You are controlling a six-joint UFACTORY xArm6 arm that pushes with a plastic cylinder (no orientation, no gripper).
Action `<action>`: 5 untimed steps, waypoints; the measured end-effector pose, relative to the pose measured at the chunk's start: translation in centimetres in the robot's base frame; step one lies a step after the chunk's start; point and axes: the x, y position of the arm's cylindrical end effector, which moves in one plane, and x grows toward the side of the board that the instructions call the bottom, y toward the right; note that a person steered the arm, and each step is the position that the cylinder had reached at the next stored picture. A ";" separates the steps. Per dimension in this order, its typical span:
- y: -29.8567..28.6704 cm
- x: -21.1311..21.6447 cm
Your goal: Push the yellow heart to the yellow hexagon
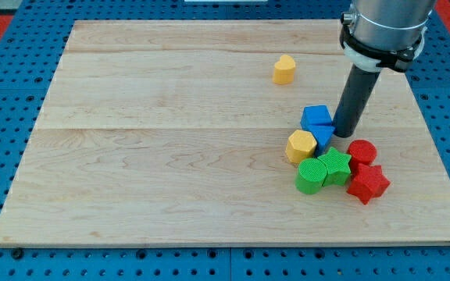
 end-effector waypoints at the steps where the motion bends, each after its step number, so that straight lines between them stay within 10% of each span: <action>1: 2.6 -4.3; 5: -5.9 -14.9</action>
